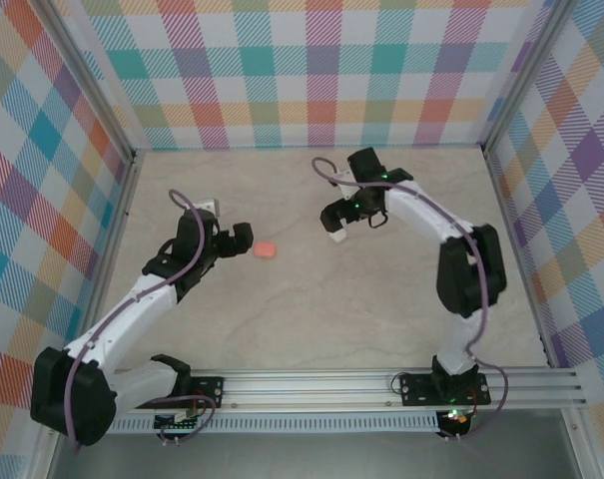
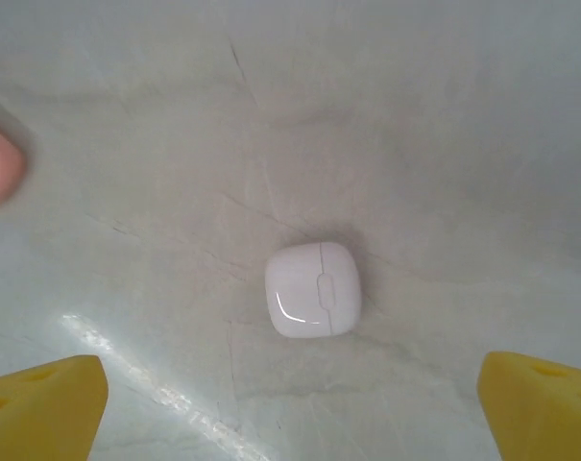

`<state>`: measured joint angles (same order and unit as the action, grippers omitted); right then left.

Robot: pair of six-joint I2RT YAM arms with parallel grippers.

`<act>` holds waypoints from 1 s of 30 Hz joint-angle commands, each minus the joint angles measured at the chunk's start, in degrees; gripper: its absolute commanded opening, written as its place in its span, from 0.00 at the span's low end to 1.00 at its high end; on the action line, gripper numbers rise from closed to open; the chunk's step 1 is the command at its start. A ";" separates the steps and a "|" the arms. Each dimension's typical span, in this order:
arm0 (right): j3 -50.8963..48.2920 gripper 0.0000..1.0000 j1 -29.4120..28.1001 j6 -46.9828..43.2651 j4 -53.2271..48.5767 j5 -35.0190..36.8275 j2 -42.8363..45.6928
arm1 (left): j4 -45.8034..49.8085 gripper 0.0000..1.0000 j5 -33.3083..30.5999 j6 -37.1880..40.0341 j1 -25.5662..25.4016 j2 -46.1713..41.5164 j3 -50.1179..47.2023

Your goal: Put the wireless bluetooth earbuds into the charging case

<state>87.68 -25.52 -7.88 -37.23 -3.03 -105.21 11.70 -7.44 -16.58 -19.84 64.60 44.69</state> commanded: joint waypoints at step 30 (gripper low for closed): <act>-72.18 1.00 18.64 8.42 80.57 23.52 34.71 | -34.56 1.00 -5.06 20.19 10.04 18.34 -6.58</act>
<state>17.28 -7.86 -0.60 31.00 21.98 -68.88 -16.88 -11.94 2.68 -11.11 84.23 39.40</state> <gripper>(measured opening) 0.996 0.999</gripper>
